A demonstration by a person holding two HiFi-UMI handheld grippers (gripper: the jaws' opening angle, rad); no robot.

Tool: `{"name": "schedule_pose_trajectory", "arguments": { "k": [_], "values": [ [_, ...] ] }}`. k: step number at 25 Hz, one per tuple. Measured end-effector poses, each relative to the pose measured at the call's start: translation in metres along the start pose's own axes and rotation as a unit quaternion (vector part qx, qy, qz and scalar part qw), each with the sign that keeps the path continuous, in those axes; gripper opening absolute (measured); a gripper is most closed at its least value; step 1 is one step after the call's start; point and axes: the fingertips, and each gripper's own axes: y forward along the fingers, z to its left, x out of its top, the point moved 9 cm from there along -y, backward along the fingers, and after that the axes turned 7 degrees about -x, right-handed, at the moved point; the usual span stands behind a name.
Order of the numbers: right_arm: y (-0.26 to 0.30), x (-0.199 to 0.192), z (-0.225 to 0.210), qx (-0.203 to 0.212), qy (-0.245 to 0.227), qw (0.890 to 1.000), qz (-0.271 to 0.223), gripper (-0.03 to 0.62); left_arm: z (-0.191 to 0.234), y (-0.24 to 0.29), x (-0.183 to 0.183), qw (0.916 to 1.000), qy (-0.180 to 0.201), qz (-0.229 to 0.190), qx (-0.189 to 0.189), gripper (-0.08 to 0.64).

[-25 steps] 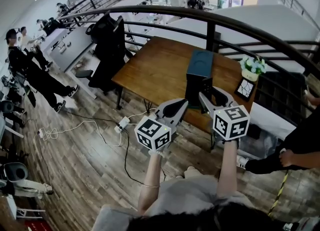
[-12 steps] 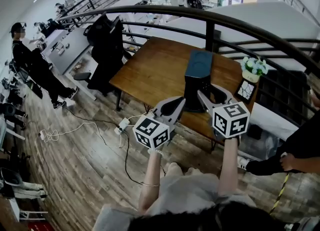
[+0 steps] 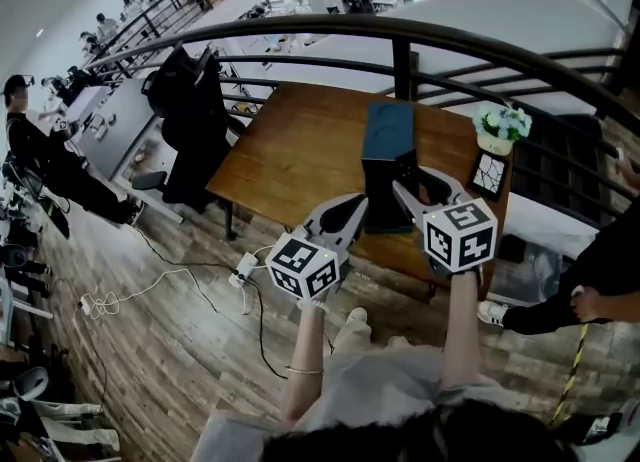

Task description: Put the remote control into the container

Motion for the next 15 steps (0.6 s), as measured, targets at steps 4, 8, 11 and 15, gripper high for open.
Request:
{"name": "schedule_pose_trajectory", "arguments": {
  "k": [4,8,11,15],
  "values": [
    [0.017,0.001,0.002,-0.017,0.008,1.000,0.006,0.196,0.023,0.005,0.001,0.9998,-0.006,0.006,-0.019,0.005],
    [0.036,0.000,0.004,-0.034,0.019,0.999,0.016,0.198,0.047,0.009,0.001,0.9990,-0.016,0.017,-0.039,0.004],
    [0.044,0.001,0.009,-0.049,0.026,0.998,0.021,0.197,0.061,0.007,0.001,0.9979,-0.021,0.023,-0.056,0.003],
    [0.056,0.001,0.014,-0.068,0.031,0.997,0.024,0.198,0.080,0.007,-0.001,0.9963,-0.027,0.029,-0.077,0.004]
  ]
}}
